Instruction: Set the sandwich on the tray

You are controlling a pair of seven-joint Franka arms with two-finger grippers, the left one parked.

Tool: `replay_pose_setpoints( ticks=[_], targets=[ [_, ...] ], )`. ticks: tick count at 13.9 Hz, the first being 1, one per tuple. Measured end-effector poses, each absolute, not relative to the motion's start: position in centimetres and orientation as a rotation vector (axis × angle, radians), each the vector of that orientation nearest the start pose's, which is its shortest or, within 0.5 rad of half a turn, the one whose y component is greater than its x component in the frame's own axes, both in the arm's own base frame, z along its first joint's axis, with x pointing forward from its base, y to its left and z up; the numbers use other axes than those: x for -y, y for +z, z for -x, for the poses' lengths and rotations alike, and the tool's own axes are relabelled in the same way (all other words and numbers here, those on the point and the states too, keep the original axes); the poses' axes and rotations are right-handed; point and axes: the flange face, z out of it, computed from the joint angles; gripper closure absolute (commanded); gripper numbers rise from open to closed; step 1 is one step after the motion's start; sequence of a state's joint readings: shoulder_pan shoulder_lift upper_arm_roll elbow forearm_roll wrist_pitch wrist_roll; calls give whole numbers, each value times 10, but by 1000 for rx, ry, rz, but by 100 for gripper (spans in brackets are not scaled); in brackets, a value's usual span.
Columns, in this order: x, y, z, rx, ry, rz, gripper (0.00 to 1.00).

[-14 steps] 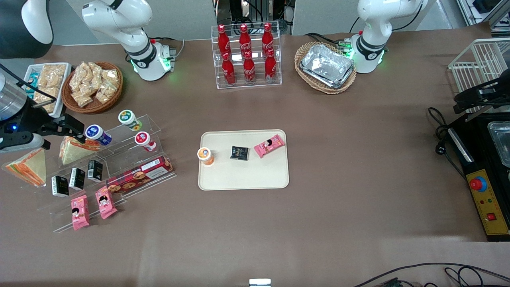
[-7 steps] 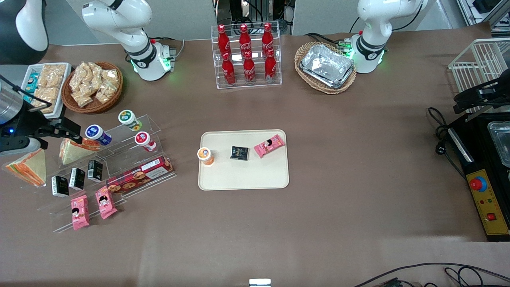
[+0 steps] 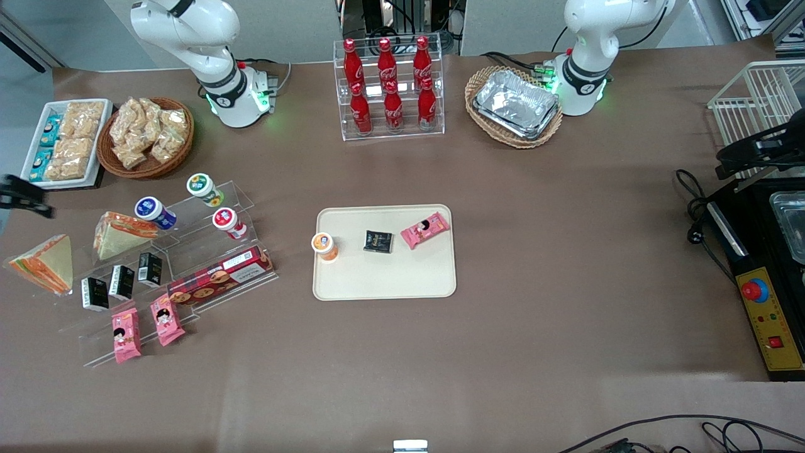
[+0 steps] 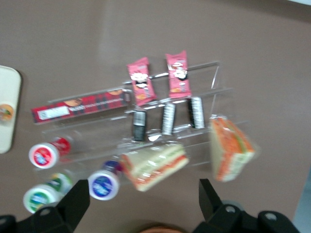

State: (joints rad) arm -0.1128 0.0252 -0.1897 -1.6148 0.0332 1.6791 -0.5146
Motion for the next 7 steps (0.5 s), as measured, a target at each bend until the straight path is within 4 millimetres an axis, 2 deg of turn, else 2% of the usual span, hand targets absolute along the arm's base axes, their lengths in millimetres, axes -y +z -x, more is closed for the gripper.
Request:
replay_pose_setpoints(
  ticks=[2, 3, 4, 5, 7],
  targets=[
    [235, 598, -525, 388, -117, 3105, 0],
    [260, 595, -517, 404, -125, 3106, 0],
    [278, 590, -511, 408, -120, 3106, 0],
    [286, 583, -510, 407, -107, 3104, 0],
    [289, 567, -519, 412, -87, 3105, 0]
  ],
)
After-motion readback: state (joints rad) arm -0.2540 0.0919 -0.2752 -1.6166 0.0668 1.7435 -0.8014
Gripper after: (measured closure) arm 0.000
